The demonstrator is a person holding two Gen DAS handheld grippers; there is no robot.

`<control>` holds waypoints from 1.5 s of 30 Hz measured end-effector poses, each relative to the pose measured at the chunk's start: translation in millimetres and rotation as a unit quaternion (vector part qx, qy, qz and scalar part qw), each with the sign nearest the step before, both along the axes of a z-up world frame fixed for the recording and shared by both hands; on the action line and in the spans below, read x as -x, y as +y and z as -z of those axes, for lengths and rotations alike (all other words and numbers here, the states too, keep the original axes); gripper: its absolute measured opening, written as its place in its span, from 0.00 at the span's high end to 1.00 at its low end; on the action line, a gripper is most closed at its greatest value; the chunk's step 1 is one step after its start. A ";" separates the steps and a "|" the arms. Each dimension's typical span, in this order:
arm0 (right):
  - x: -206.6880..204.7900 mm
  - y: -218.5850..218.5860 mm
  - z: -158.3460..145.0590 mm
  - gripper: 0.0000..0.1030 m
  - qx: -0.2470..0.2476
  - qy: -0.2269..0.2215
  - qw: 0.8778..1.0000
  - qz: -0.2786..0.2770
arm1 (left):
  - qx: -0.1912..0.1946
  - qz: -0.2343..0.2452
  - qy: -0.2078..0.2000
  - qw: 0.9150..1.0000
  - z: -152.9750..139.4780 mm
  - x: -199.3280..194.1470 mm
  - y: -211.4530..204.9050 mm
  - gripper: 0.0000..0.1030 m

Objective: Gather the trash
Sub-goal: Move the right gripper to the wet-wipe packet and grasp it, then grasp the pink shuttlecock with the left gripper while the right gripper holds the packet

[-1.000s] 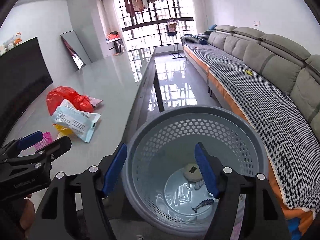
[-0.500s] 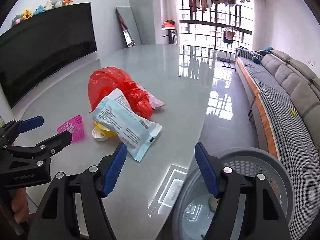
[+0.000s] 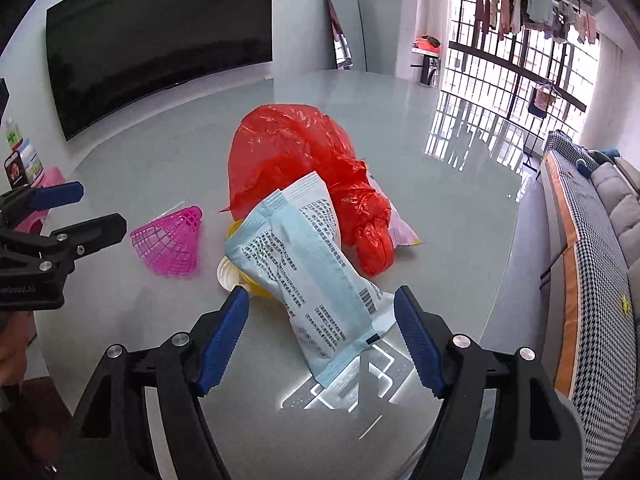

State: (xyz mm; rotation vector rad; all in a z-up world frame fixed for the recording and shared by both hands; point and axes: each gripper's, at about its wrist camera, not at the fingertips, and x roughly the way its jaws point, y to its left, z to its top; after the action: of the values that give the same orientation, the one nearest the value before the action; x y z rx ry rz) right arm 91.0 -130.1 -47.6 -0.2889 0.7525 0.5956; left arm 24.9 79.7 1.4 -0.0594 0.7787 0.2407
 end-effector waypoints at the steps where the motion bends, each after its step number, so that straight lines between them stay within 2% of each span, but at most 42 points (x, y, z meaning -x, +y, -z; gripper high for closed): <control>1: -2.3 1.4 0.6 0.30 0.002 0.001 1.000 -0.005 | 0.001 -0.002 0.000 1.000 -0.2 -0.9 1.1 0.06; 8: -15.3 8.6 6.8 0.30 0.014 0.002 1.000 -0.025 | -0.001 0.000 0.004 1.000 -1.3 -3.7 -2.2 0.06; 15: -18.7 10.2 8.9 0.31 0.005 0.009 0.999 -0.040 | 0.003 -0.003 0.005 1.000 -0.7 -1.8 -2.2 0.06; 17: -16.3 11.1 8.9 0.35 0.006 0.010 0.999 -0.046 | 0.004 -0.003 0.007 1.000 0.0 -1.8 -2.5 0.06; 19: -14.4 12.1 8.6 0.45 0.007 0.009 0.999 -0.046 | 0.005 -0.003 0.009 1.000 0.8 -2.8 -1.9 0.06; 22: -9.4 12.7 6.7 0.52 0.005 0.011 0.999 -0.039 | 0.010 0.000 0.013 1.000 2.5 -3.6 -1.7 0.06; 31: 14.4 -12.5 -9.4 0.53 -0.034 0.016 0.999 0.035 | 0.024 0.012 0.020 0.999 7.1 -8.3 -3.3 0.06; 38: 34.4 -34.9 -16.6 0.53 -0.041 0.005 0.993 0.107 | 0.038 0.017 0.023 0.999 15.7 -24.4 -11.5 0.06; 41: 41.0 -42.0 -15.4 0.53 -0.058 0.016 0.990 0.126 | 0.036 0.016 0.027 0.999 21.3 -31.5 -15.2 0.06; 45: 45.8 -51.9 -17.7 0.53 -0.092 0.027 0.984 0.150 | 0.013 0.002 0.037 0.999 32.8 -37.8 -16.5 0.06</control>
State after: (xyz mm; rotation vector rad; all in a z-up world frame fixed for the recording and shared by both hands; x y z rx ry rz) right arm 45.2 -181.9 -29.9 0.0124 0.7705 0.3844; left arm 62.6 63.2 -31.4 -0.0735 0.8562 0.2302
